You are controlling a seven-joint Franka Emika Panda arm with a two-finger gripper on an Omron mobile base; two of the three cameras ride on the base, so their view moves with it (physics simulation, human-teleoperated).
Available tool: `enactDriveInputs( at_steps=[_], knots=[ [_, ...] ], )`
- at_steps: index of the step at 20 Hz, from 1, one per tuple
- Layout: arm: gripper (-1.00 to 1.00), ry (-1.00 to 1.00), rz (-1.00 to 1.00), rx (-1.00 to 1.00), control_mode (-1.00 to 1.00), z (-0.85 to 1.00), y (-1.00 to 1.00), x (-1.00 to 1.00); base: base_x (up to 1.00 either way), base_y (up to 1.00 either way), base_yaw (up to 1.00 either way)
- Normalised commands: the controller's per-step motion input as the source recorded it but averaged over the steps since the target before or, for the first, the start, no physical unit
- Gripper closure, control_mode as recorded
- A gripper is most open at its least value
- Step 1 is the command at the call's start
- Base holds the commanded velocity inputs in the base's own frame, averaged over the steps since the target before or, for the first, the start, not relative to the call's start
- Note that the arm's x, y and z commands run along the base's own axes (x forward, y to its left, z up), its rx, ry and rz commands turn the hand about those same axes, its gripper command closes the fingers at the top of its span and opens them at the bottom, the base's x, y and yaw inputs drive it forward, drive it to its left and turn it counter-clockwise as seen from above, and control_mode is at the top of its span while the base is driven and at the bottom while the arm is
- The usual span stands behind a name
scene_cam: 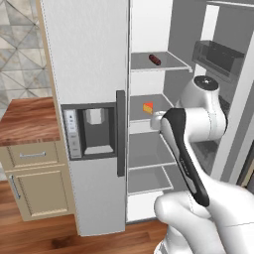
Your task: Retrieve the sausage and cheese from the fridge and place them on the cutting board on the counter.
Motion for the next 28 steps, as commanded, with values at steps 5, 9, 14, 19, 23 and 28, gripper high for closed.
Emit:
enactDriveInputs(
  at_steps=[5, 9, 14, 19, 23, 28],
  knots=[
    [-1.0, 0.02, -0.05, 0.0, 1.0, 0.0, -0.22, 0.0, 0.0, -0.05, 0.0],
    [-1.0, 0.0, 0.0, 0.0, 1.0, 0.0, 0.0, 0.0, 0.0, -0.12, -0.01],
    [-1.0, 0.0, 0.0, 0.0, 1.0, 0.0, 0.0, 0.0, 0.12, 0.0, -0.09],
    [-1.0, 0.0, 0.0, 0.0, 1.0, 0.0, 0.0, 0.0, 0.37, 0.0, -0.09],
    [-1.0, 0.0, 0.0, 0.0, 1.0, 0.0, 0.0, 0.0, 0.79, 0.0, -0.12],
    [-1.0, 0.0, 0.0, 0.0, 1.0, 0.0, 0.0, 0.0, 0.82, 0.0, -0.11]
  ],
)
